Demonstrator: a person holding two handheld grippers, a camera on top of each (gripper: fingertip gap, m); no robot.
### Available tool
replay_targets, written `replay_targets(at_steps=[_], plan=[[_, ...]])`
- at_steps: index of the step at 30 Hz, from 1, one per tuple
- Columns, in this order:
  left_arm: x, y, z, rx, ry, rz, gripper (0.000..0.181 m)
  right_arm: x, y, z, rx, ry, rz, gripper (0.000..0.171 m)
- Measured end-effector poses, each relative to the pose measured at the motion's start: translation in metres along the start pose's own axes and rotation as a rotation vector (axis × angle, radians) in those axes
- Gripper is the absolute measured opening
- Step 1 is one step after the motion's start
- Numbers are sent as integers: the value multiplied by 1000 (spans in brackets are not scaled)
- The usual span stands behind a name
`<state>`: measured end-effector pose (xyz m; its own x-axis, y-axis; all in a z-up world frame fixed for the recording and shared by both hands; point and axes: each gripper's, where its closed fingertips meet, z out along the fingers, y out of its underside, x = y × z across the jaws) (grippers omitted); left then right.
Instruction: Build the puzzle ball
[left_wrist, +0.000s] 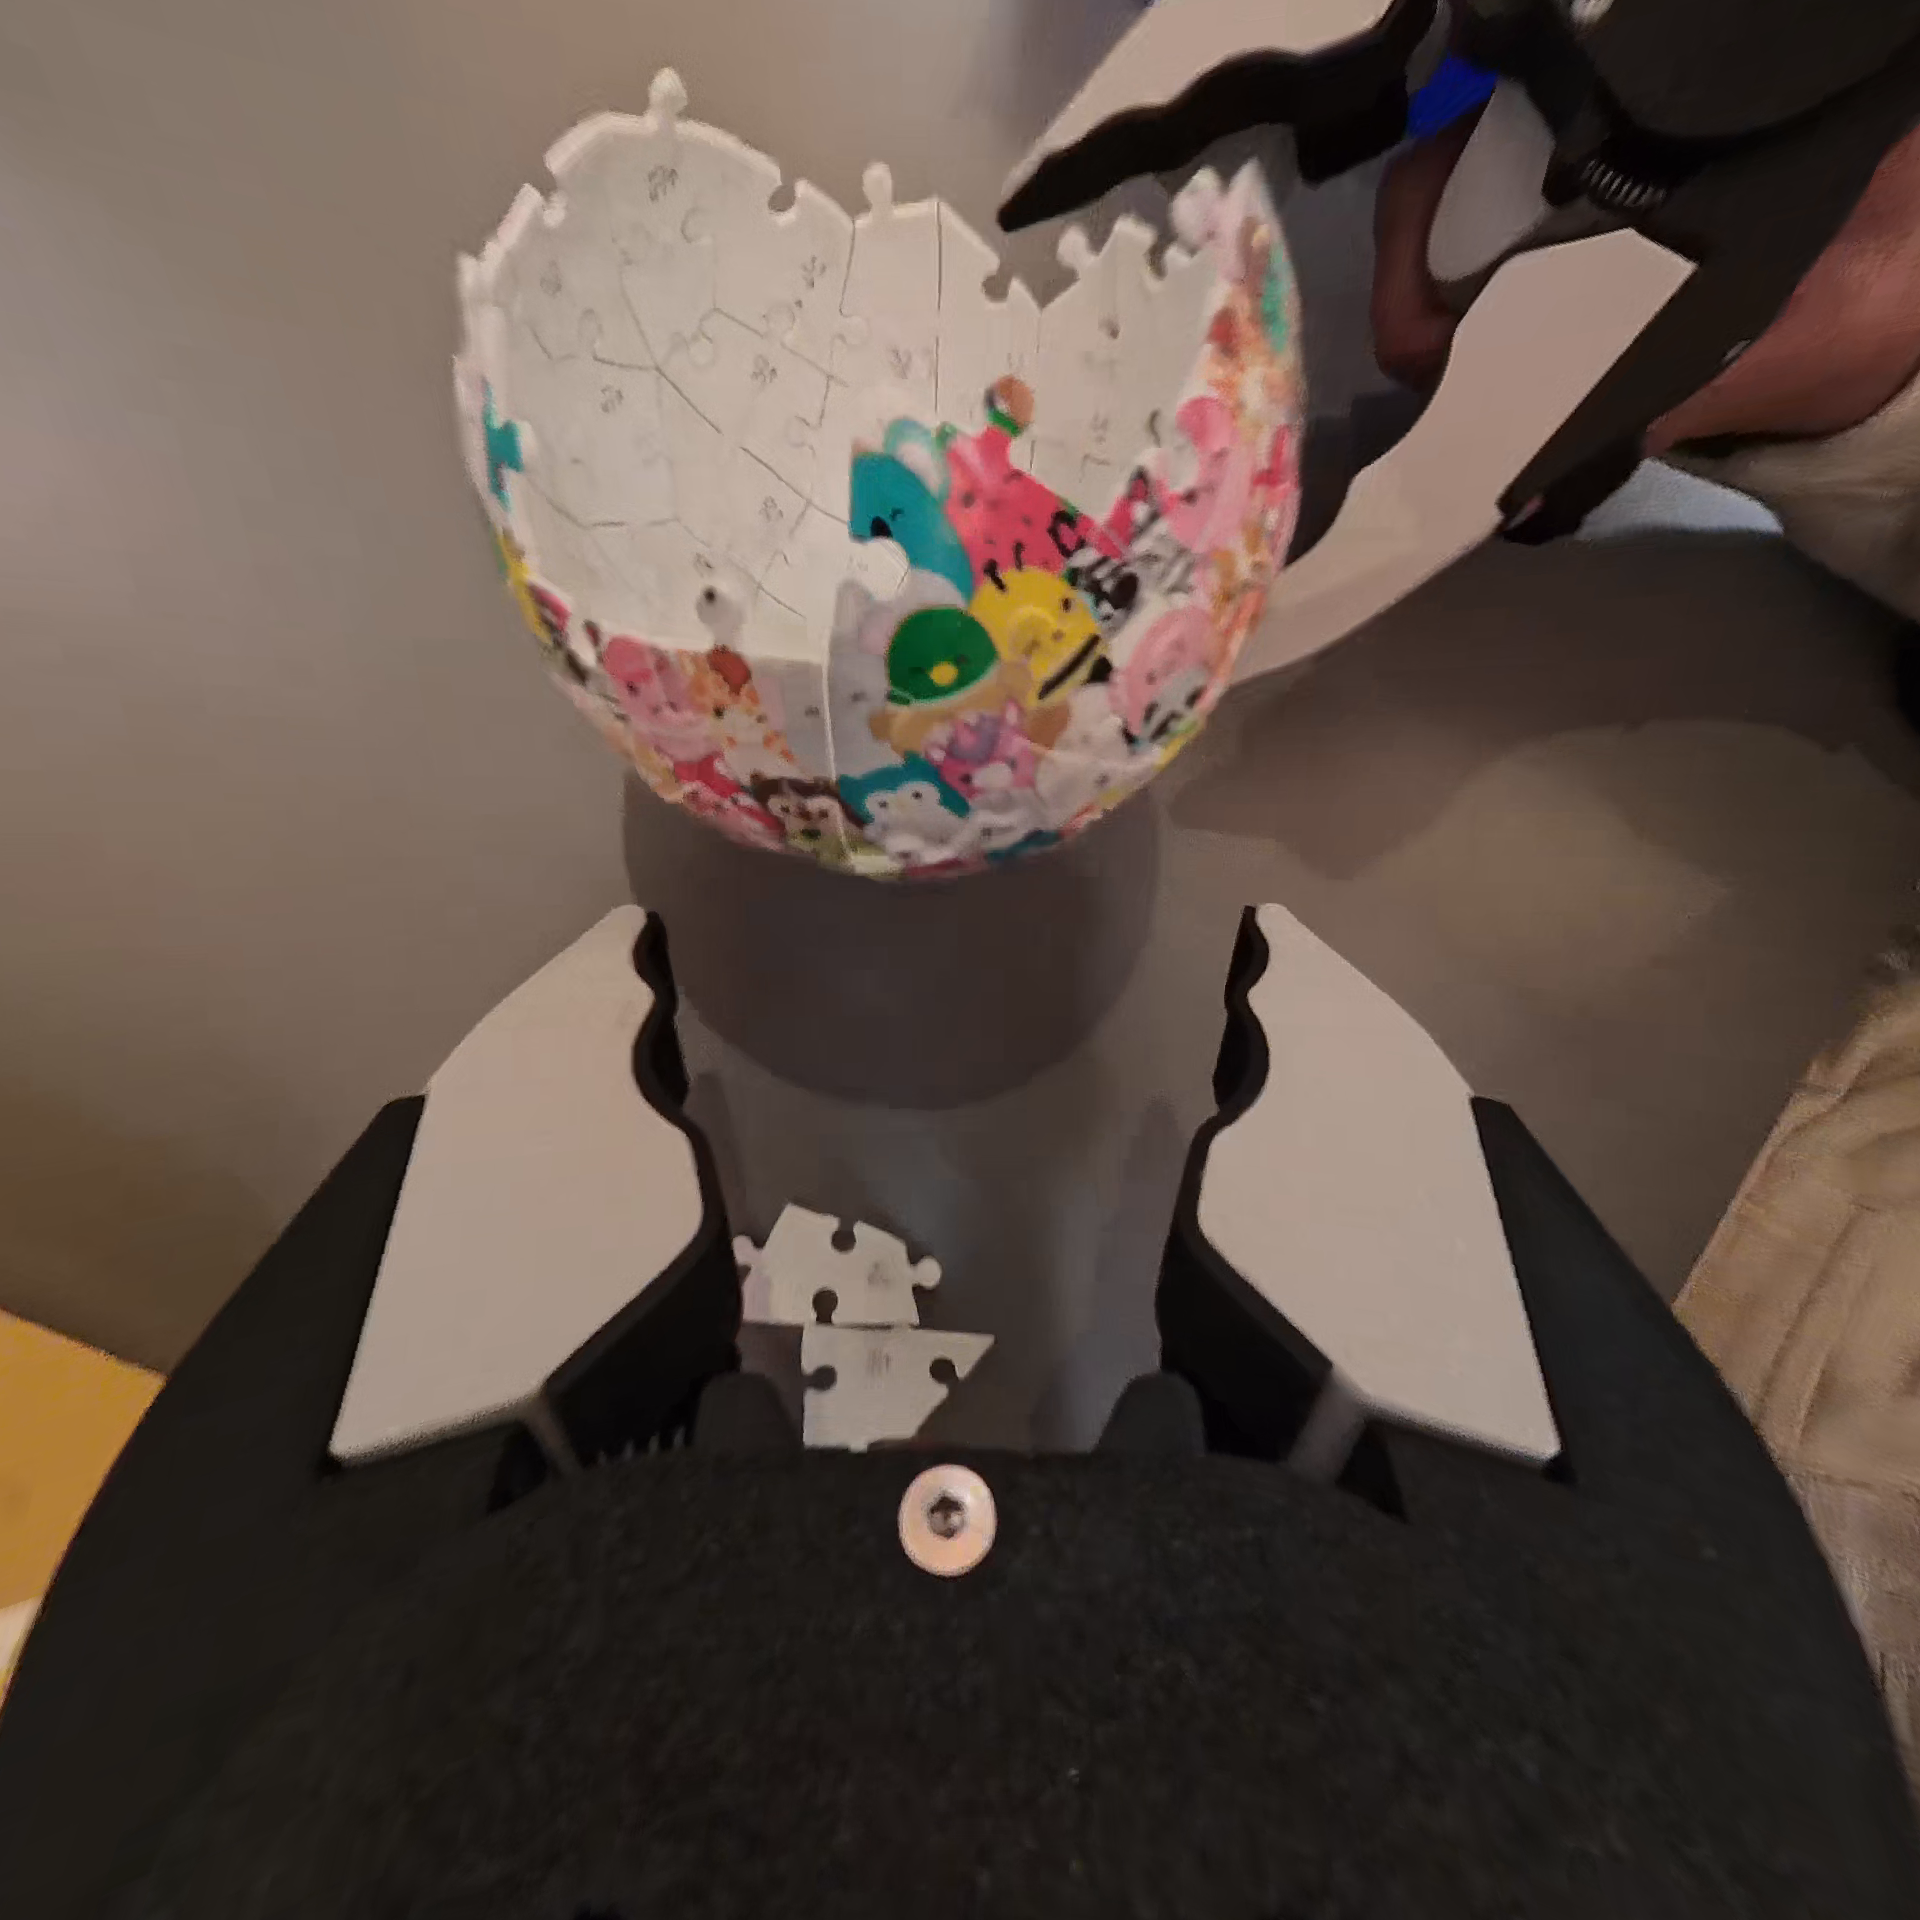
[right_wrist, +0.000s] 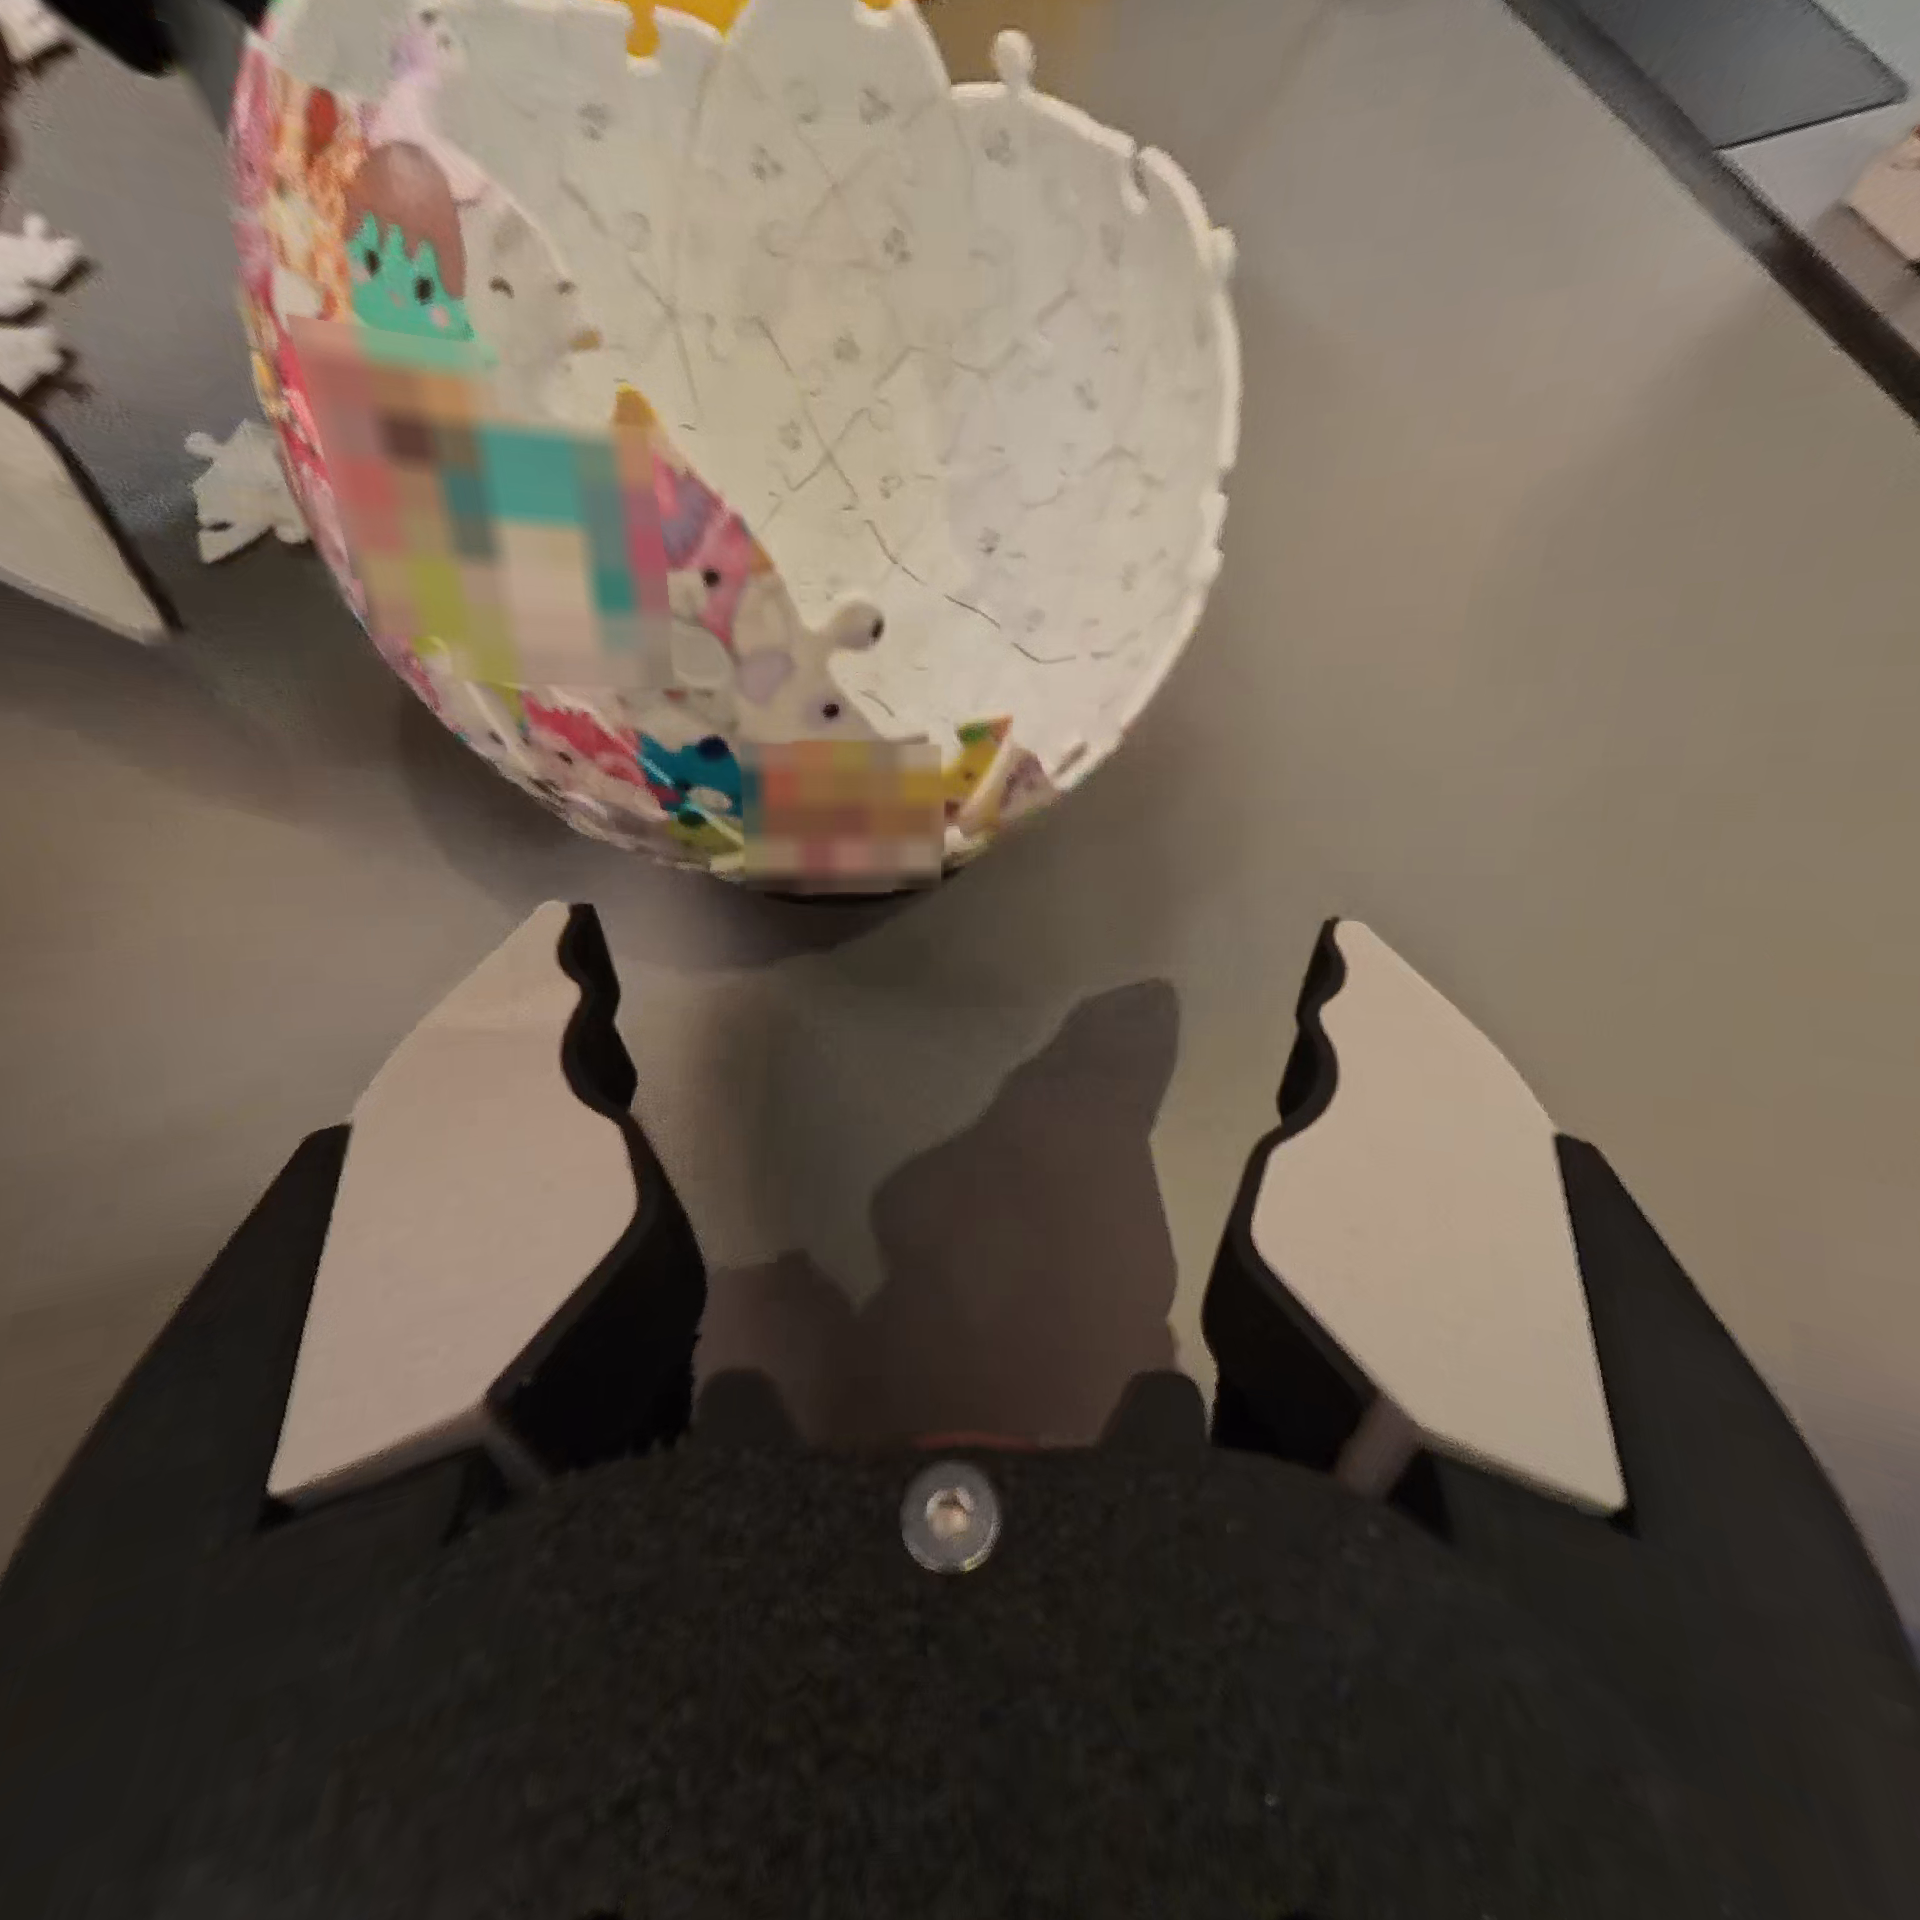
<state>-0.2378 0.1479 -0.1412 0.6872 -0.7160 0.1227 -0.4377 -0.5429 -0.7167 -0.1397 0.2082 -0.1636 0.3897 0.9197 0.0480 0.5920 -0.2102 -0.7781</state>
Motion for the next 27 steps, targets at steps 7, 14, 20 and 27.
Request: replay_targets(at_steps=[7, 14, 20, 27], plan=[[-11, 16, -75, 297, -187, -13, 89, -21, -8, -46, 202, 213, 167, 90], [-13, 38, -113, 412, -225, -99, 78, -54, -4, -53, 218, 227, 155, 73], [-9, 61, -148, 509, -297, -131, 81, -88, 13, -66, 223, 155, 278, 72], [15, 82, -165, 484, -310, -119, 69, -125, 31, -83, 159, 225, 143, 69]])
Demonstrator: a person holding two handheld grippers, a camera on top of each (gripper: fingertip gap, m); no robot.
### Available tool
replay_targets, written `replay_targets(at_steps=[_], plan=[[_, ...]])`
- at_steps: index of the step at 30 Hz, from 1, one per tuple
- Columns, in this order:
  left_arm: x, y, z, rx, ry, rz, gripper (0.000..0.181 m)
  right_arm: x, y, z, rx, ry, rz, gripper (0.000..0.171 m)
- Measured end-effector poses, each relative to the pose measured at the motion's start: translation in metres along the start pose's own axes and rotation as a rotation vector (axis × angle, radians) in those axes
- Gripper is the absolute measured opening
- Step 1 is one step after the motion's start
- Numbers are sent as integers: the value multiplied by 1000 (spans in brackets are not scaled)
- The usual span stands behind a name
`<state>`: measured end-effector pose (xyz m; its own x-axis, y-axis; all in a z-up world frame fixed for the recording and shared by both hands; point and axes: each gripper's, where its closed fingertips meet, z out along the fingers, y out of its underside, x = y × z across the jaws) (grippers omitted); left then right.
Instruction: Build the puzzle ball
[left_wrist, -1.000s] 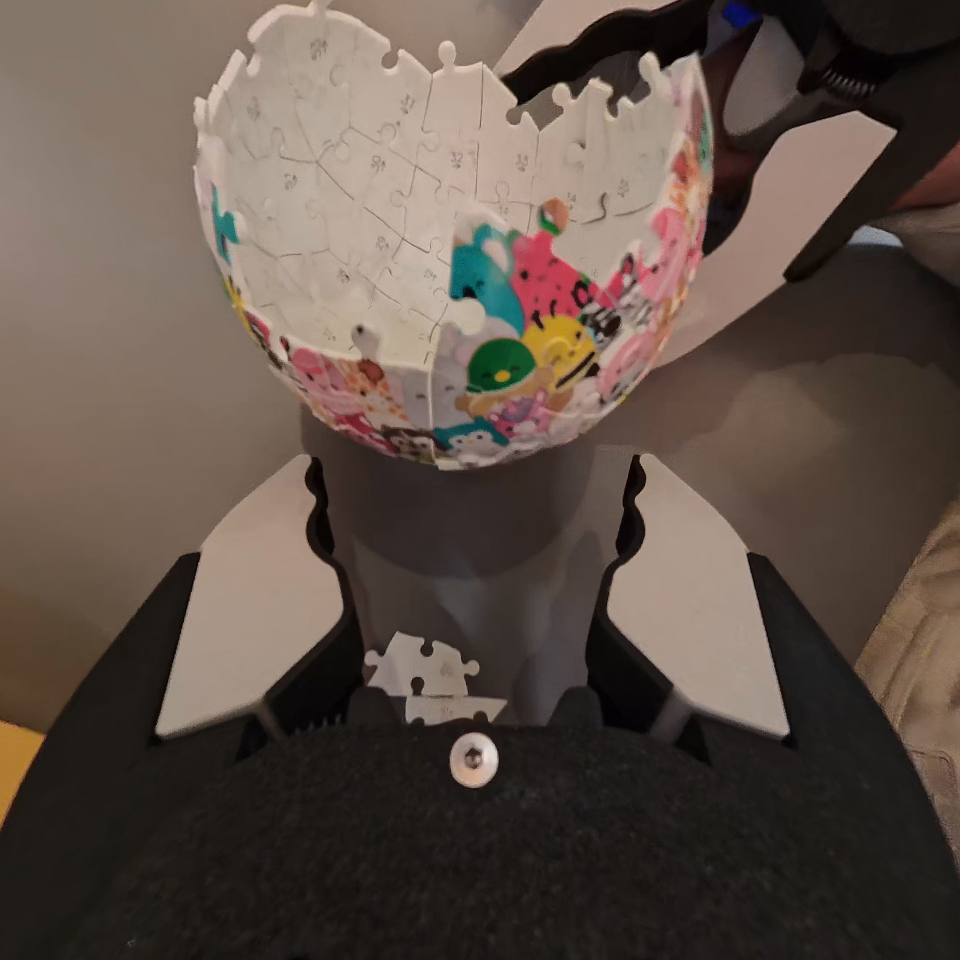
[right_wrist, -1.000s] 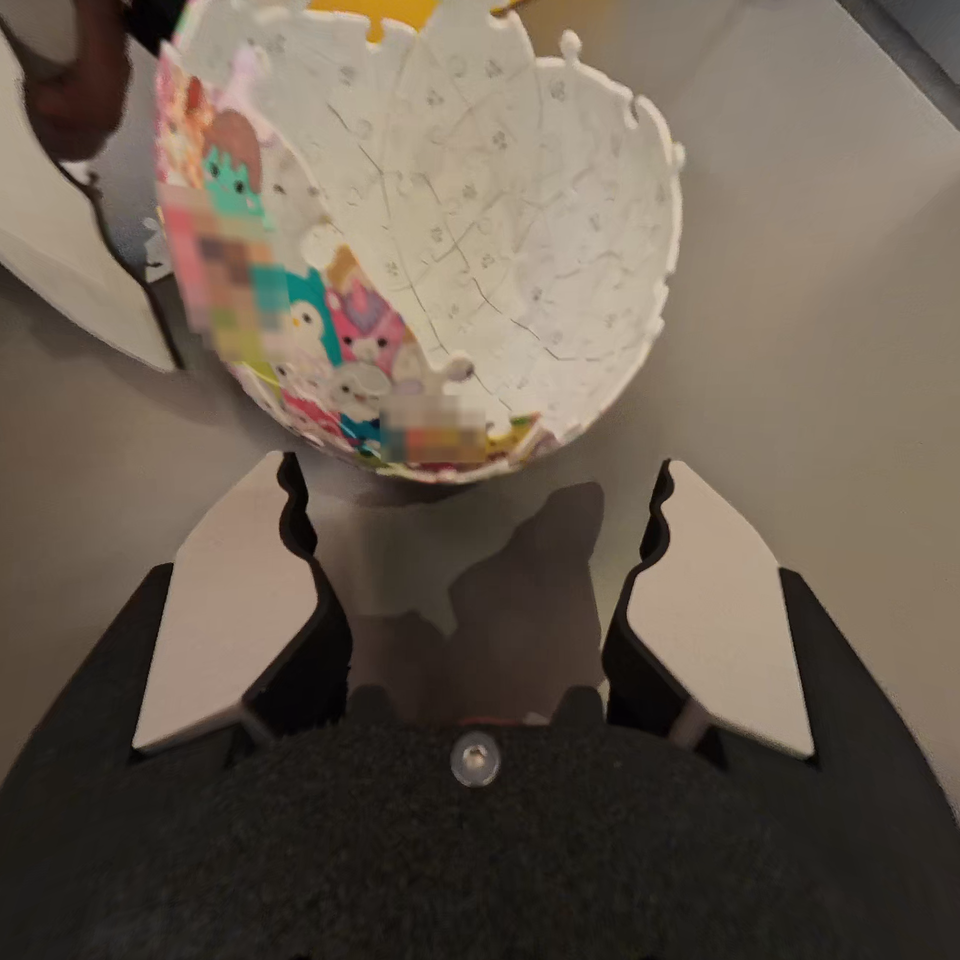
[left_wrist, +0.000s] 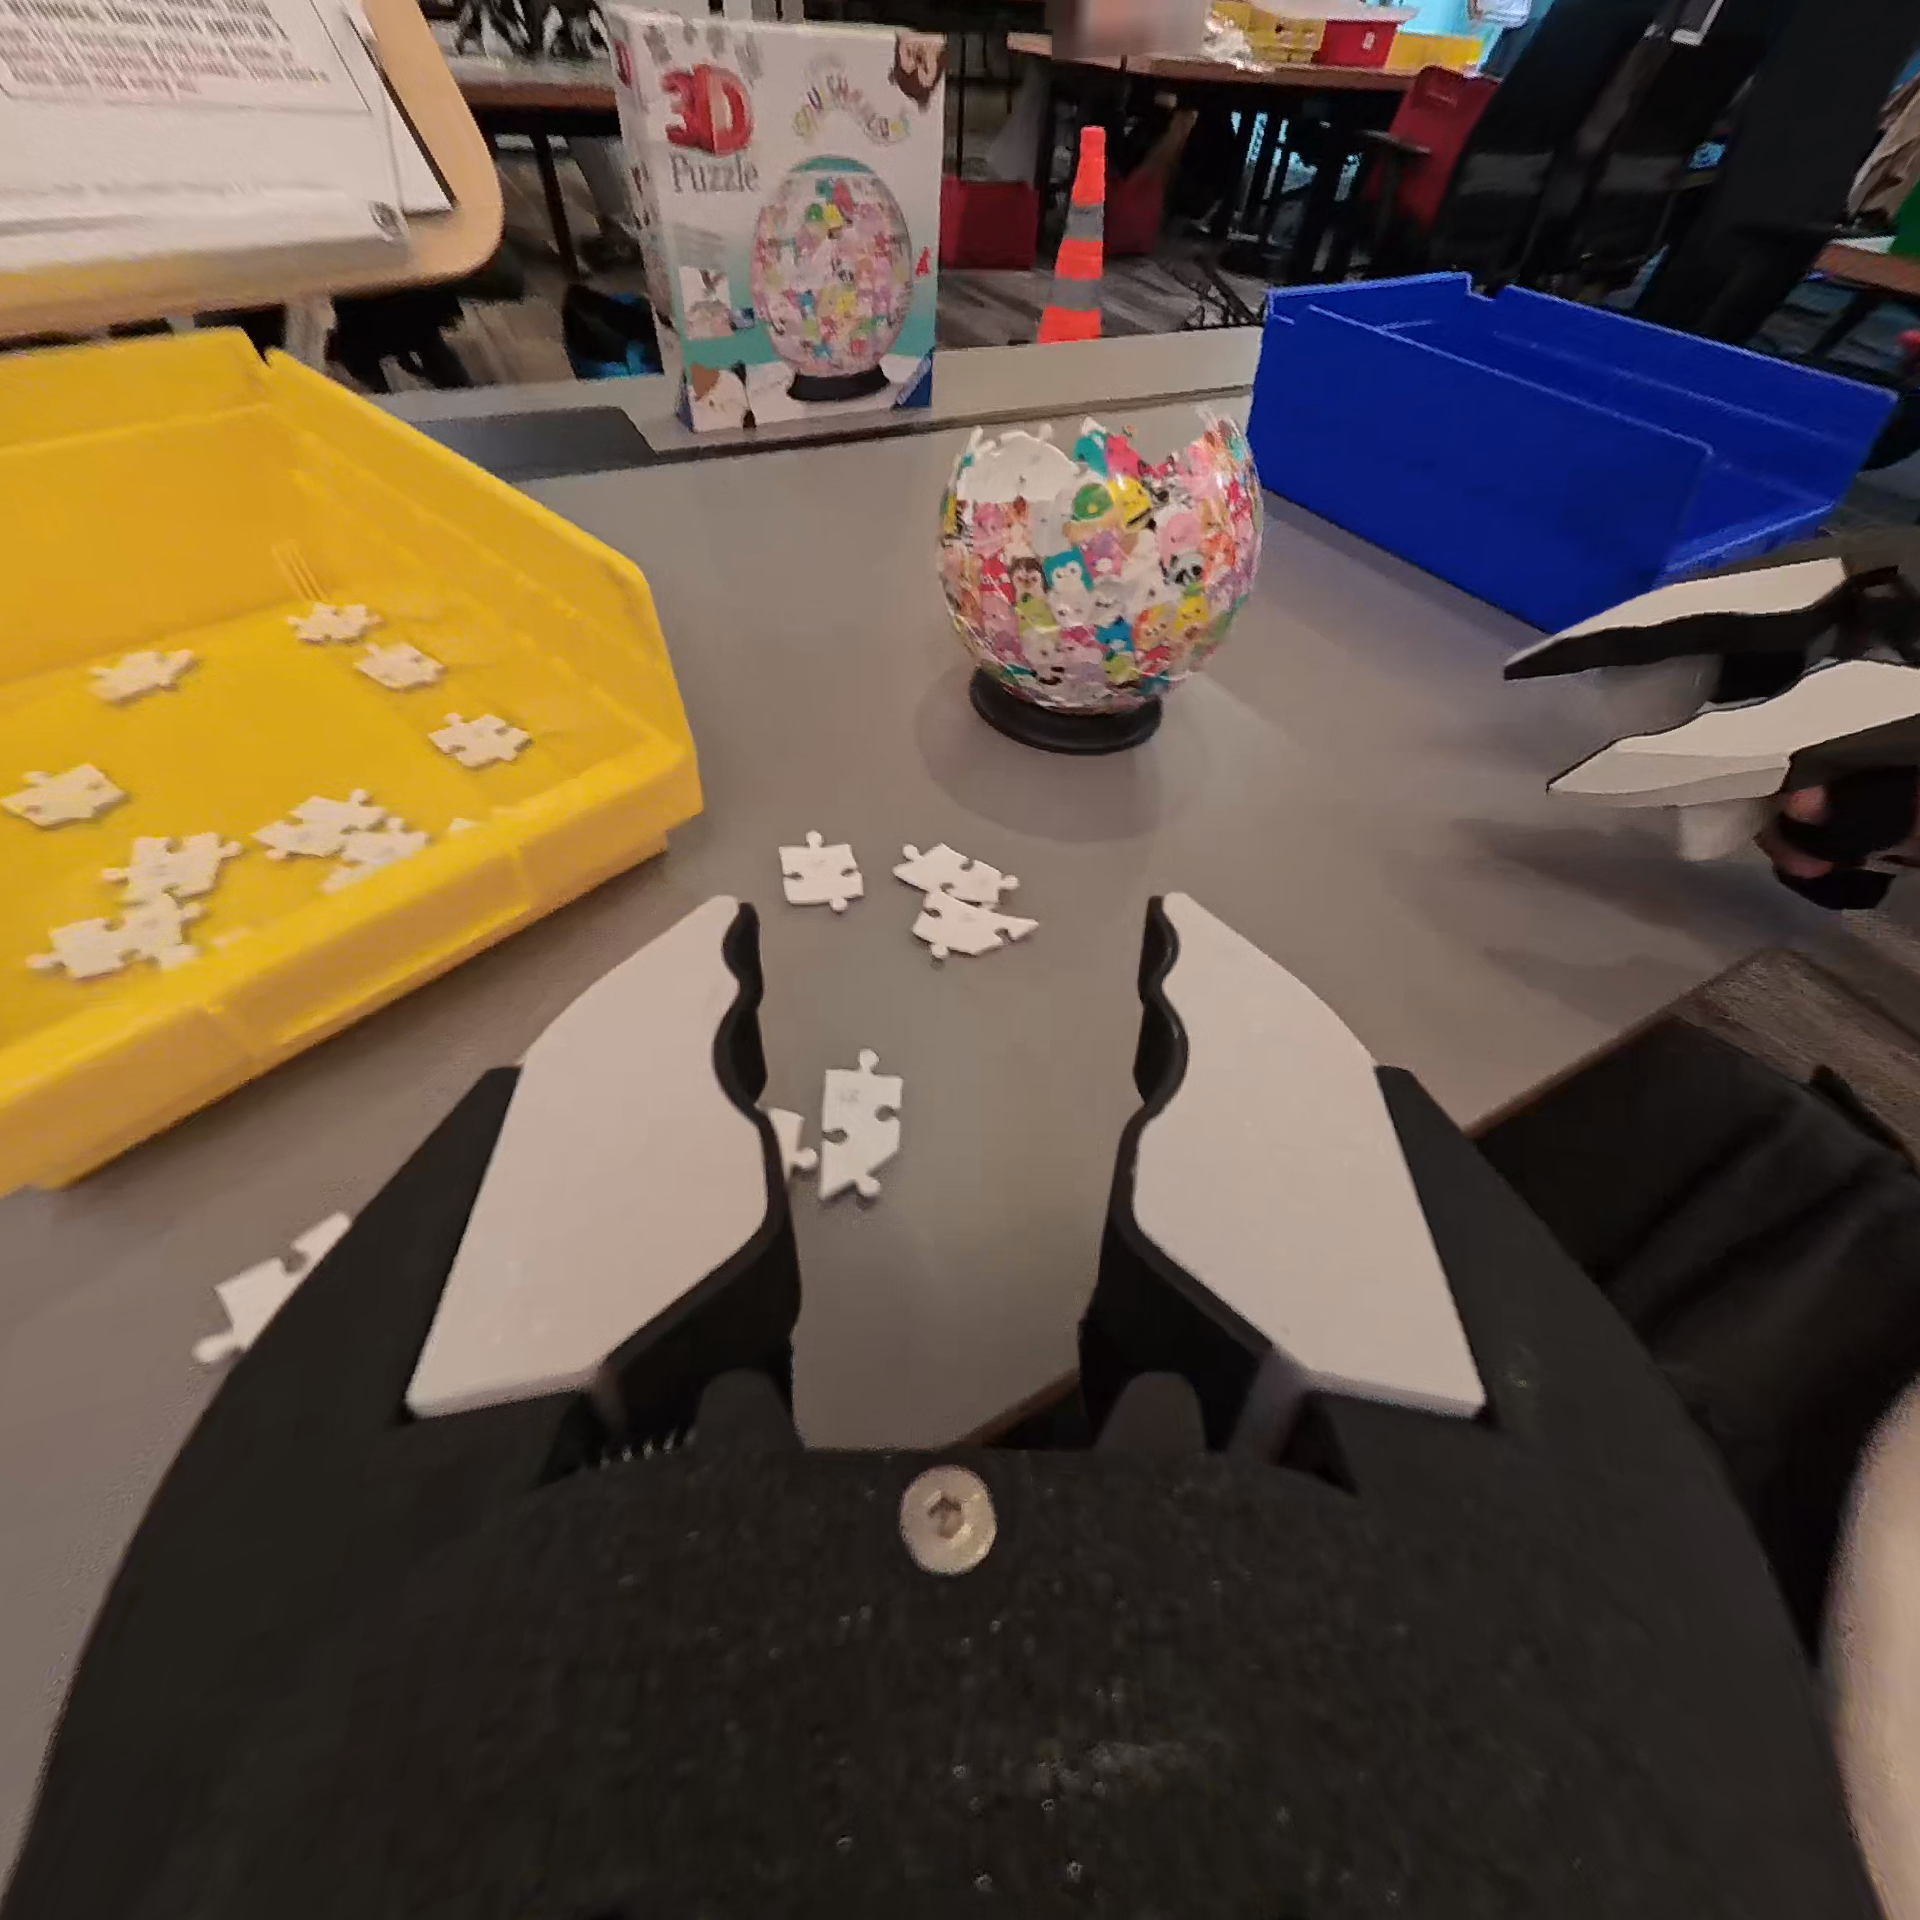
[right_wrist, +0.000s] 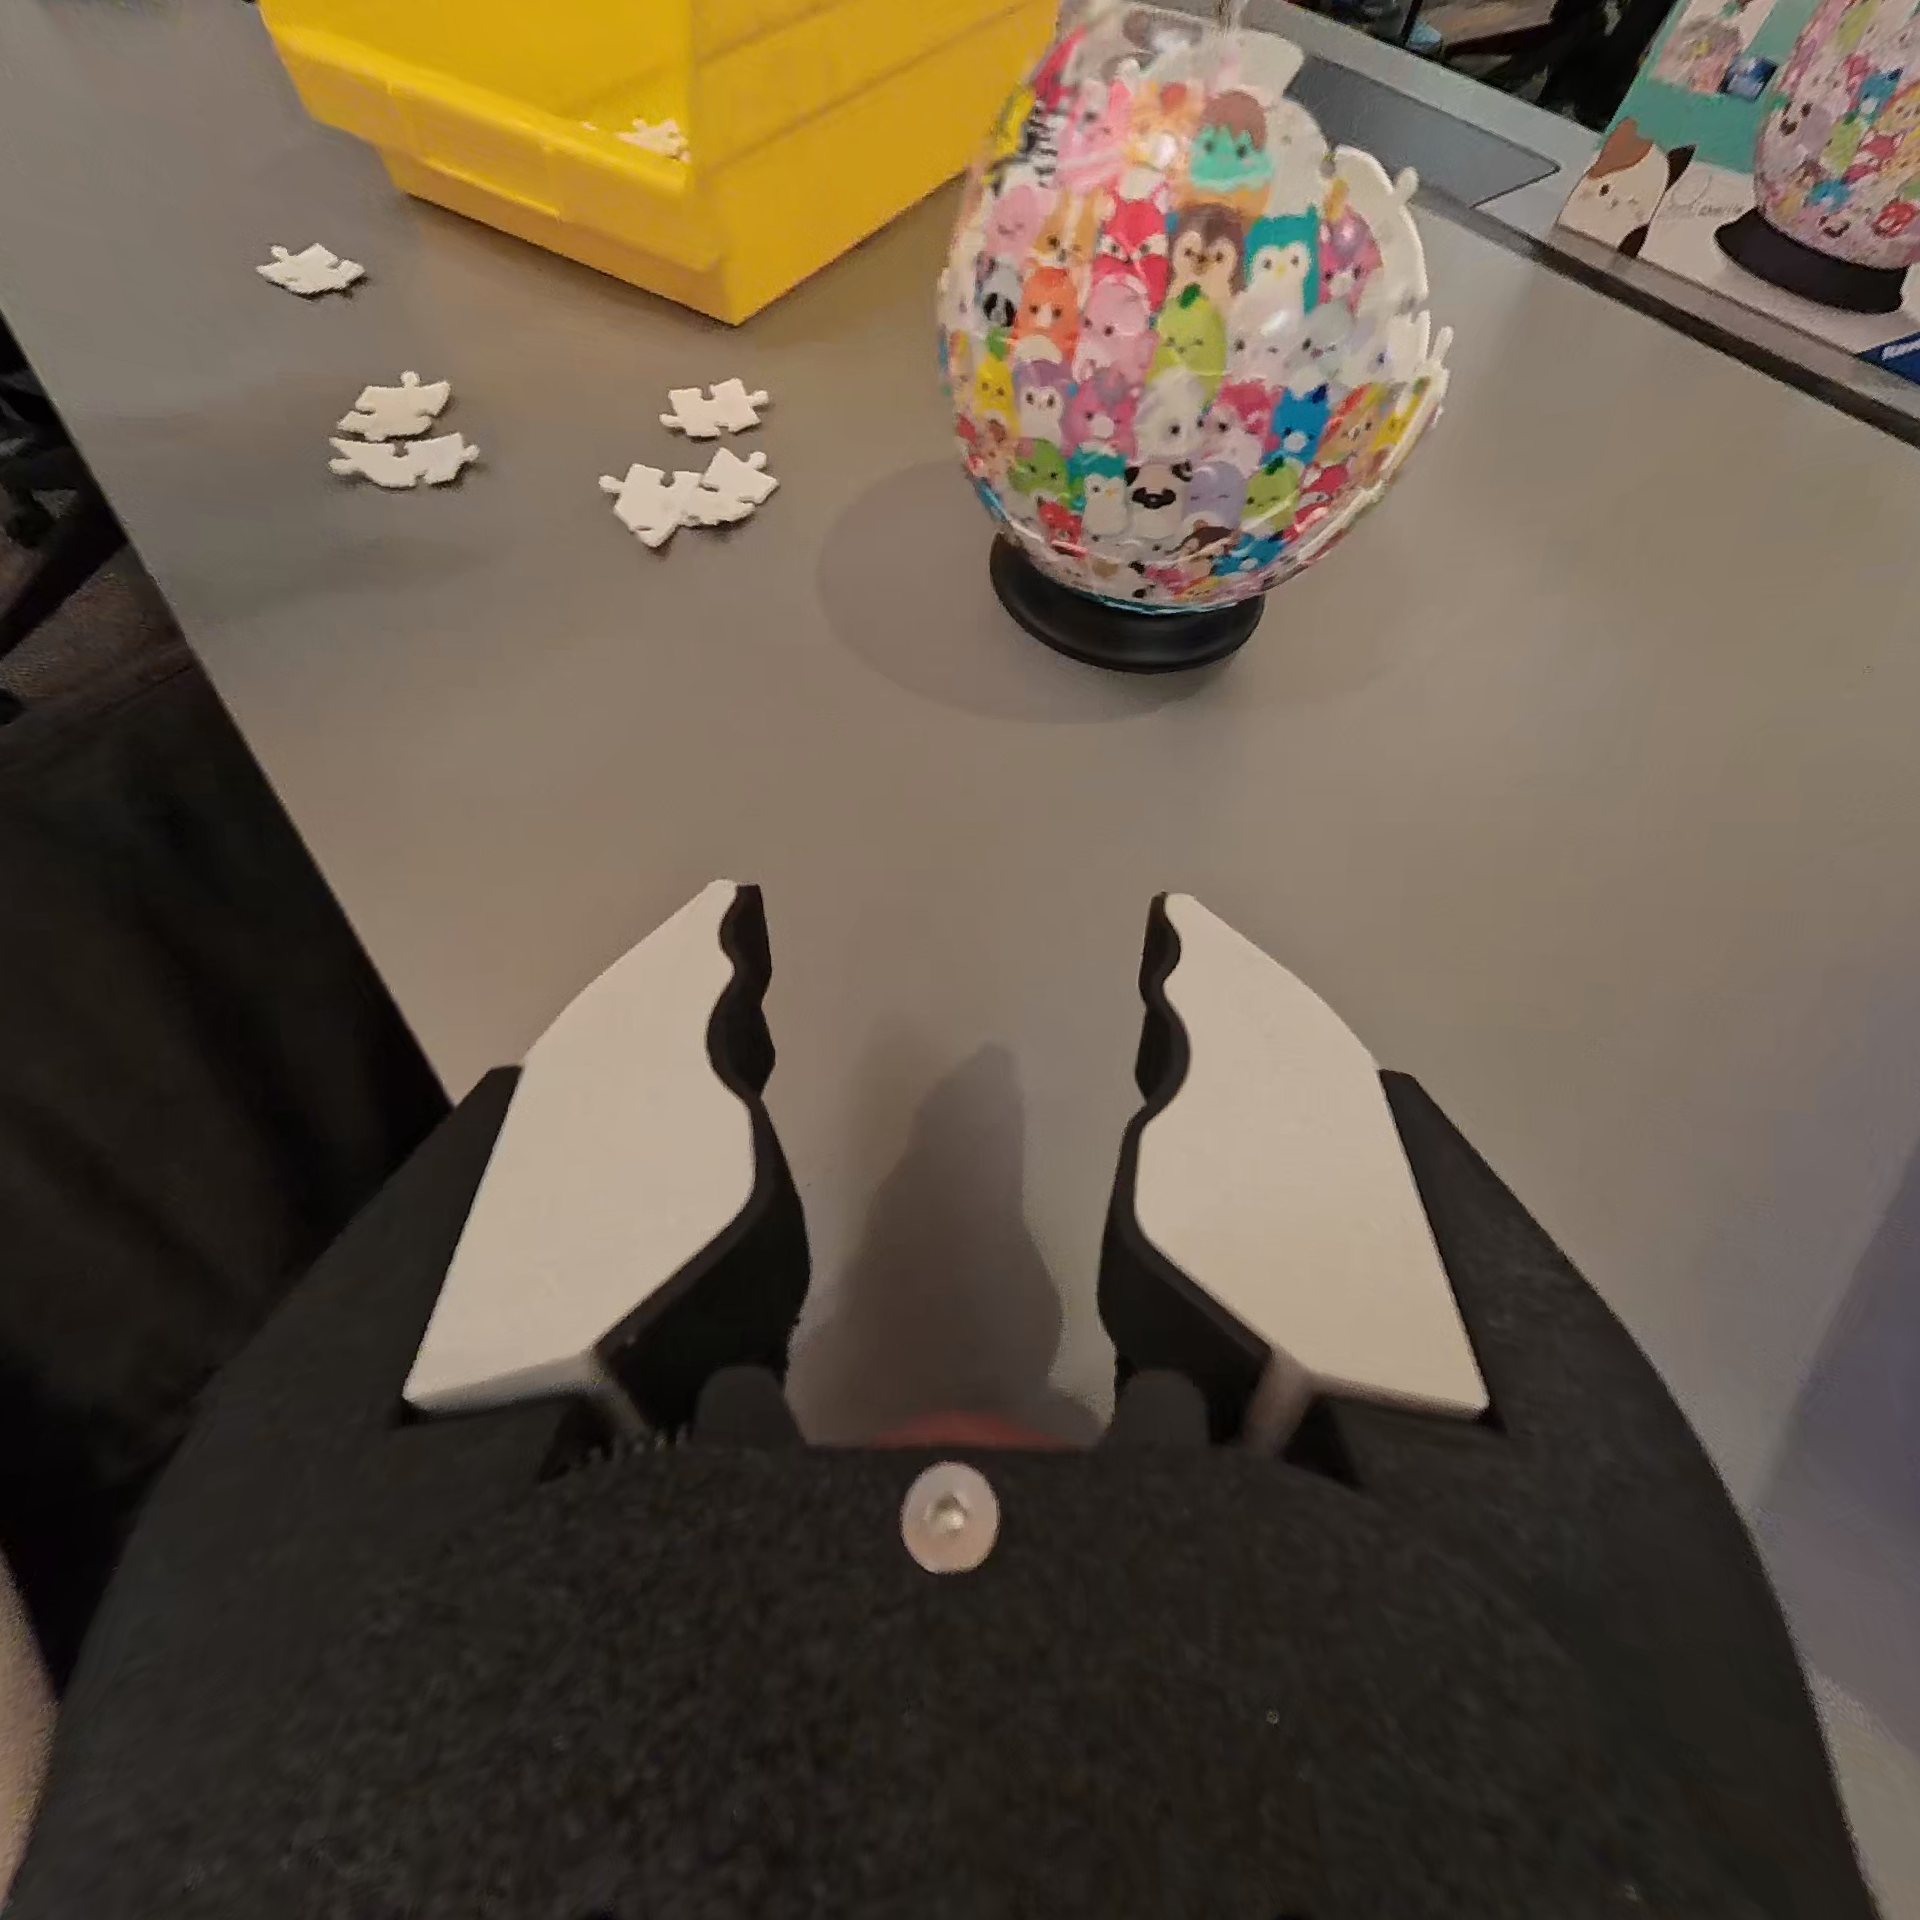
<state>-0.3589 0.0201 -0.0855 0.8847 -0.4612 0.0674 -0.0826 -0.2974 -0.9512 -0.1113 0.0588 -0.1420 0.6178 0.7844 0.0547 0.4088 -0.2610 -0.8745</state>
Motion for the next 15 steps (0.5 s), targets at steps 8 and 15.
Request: replay_targets(at_steps=[8, 15], plan=[[15, 13, 2, -66, 22, 12, 74, -12, 3, -7, -4, 8, -40, 67], [10, 16, -4, -81, -10, 20, 75, -9, 8, -3, -39, 4, 2, 68]])
